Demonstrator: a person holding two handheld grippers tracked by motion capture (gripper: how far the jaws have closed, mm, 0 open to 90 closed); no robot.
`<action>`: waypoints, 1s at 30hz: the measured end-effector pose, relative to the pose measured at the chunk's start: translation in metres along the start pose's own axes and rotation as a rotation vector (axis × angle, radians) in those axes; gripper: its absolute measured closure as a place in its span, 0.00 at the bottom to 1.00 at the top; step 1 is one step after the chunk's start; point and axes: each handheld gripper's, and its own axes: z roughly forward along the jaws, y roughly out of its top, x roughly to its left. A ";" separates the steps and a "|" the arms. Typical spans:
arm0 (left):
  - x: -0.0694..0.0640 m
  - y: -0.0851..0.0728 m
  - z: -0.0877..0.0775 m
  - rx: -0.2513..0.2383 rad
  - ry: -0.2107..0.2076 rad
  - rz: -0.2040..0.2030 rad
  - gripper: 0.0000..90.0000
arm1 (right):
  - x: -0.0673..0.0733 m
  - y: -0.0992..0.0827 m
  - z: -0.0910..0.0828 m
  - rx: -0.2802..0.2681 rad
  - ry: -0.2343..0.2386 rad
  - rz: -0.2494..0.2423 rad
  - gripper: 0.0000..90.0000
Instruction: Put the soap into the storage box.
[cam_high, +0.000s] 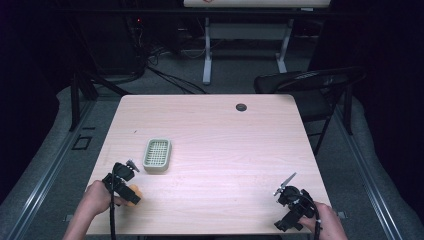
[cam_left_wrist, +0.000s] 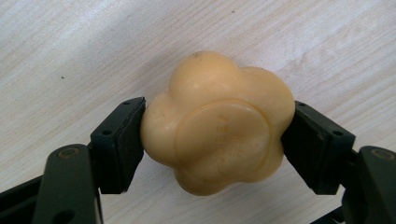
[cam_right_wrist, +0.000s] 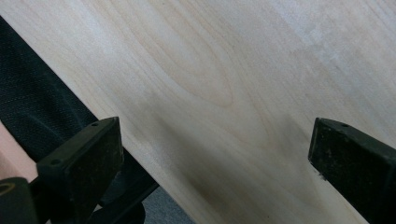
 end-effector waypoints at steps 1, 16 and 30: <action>0.000 0.000 0.000 -0.005 0.002 0.001 0.29 | 0.000 0.000 0.000 -0.001 -0.001 -0.001 0.03; 0.002 -0.004 -0.010 -0.022 0.002 -0.001 0.29 | -0.002 -0.001 0.001 0.002 -0.001 0.000 0.03; 0.003 0.001 -0.019 -0.036 -0.004 0.007 0.29 | -0.001 0.000 0.001 -0.002 0.007 0.000 0.03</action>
